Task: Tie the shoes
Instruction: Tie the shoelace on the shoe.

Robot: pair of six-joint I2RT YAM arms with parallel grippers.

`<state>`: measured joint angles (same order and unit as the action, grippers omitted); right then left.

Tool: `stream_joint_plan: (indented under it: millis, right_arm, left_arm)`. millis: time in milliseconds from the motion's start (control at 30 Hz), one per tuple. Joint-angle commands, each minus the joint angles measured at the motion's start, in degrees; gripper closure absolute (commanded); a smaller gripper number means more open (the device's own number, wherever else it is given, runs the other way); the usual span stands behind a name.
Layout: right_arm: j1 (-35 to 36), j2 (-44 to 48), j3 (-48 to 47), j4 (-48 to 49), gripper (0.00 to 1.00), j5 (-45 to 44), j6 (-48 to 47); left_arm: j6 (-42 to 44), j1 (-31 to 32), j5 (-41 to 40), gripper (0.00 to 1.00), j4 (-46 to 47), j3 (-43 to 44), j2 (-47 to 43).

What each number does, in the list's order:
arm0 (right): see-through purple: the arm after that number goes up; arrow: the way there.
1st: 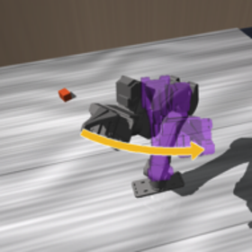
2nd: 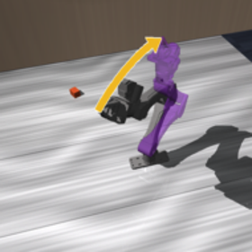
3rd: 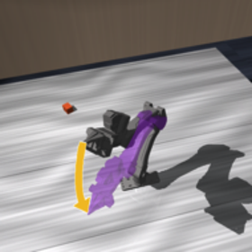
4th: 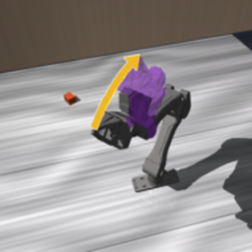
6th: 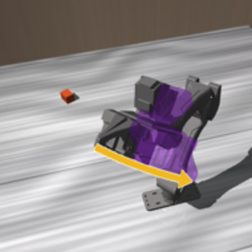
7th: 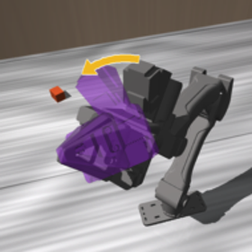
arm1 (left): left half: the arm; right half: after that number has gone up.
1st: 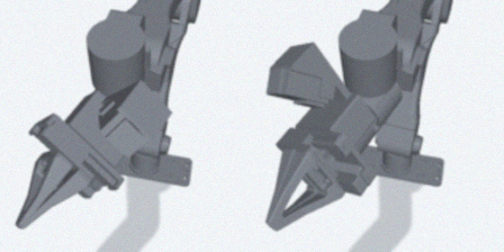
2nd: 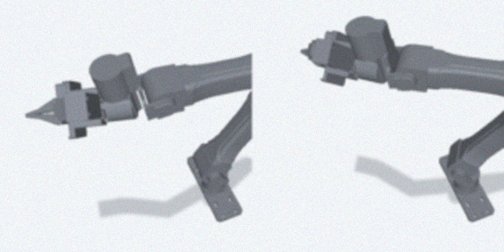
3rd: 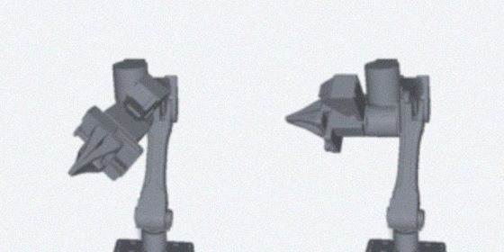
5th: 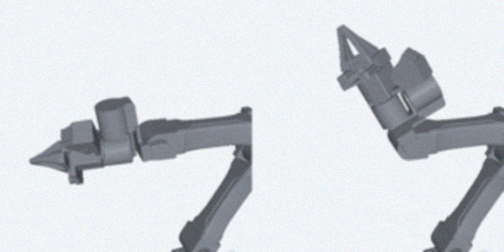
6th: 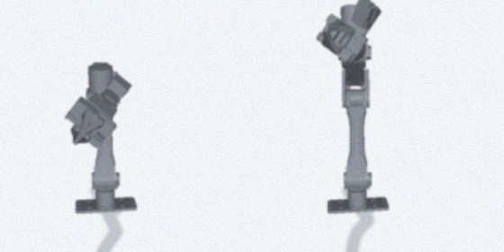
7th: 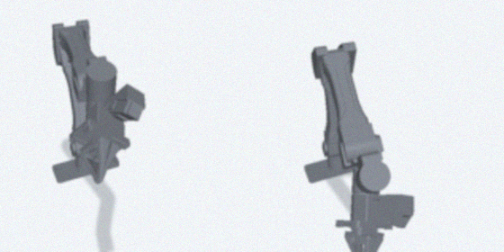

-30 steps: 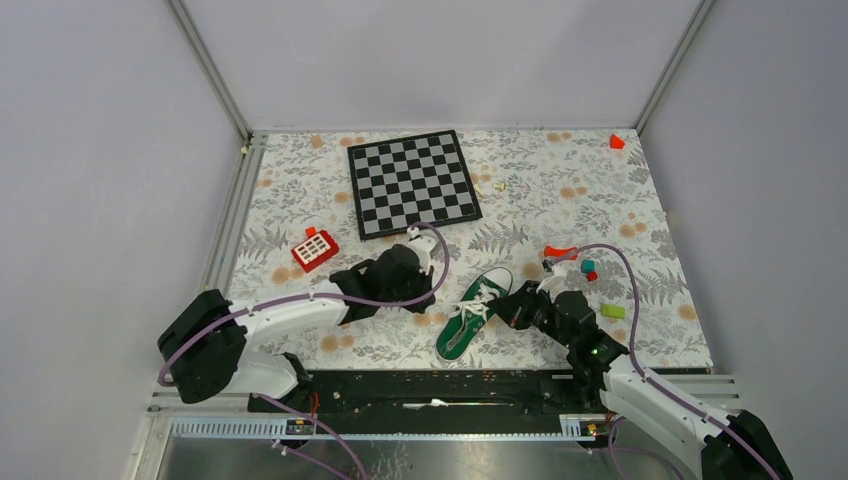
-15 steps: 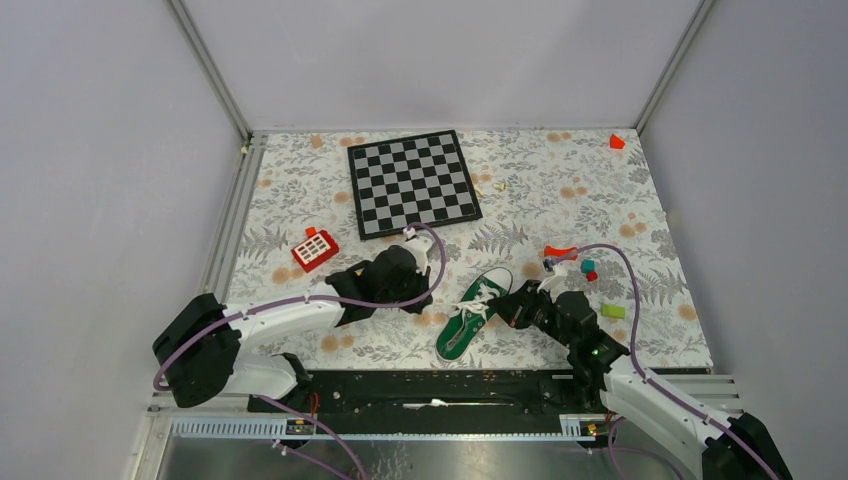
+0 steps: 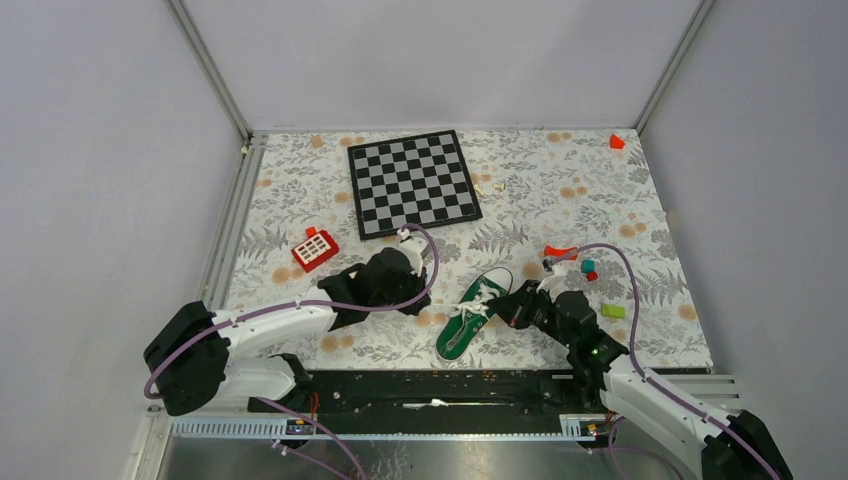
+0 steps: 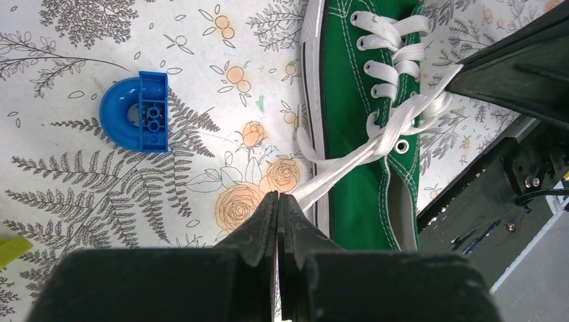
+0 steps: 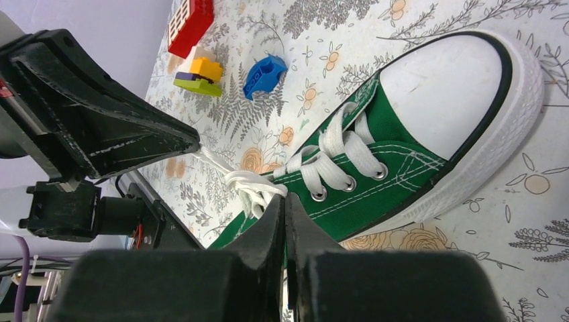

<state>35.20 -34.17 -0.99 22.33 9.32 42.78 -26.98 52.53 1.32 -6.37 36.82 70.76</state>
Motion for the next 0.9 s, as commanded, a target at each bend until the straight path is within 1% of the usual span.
stream_joint_plan:
  millis: [0, 267, 367, 667, 800, 867]
  right_arm:
    - [0.39, -2.87, -0.71, 4.37, 1.0, 2.15, -0.52]
    - [0.39, -7.5, -1.95, 6.38, 1.0, 3.94, -0.87]
    - [0.4, -6.75, -1.74, 6.1, 1.0, 3.32, -0.74]
    - [0.39, 0.57, -2.02, 0.26, 1.0, 0.58, -1.32]
    - [0.39, 0.22, -2.34, -0.74, 0.99, 0.84, -1.73]
    - [0.39, -0.88, -2.18, 0.34, 0.98, 1.42, -1.39]
  left_arm:
    - [-0.76, -0.24, 2.46, 1.0, 3.38, 1.61, 0.38]
    - [0.15, 0.57, 4.65, 1.0, 4.03, 6.22, 3.1]
    - [0.35, 1.06, 5.38, 1.0, 4.15, 6.94, 4.04]
    - [0.67, 3.37, 5.69, 1.0, 4.46, 9.55, 6.5]
    - [0.86, 4.12, 5.57, 1.0, 4.36, 10.99, 7.58]
    - [1.0, 4.41, 5.54, 1.0, 4.35, 11.52, 7.76]
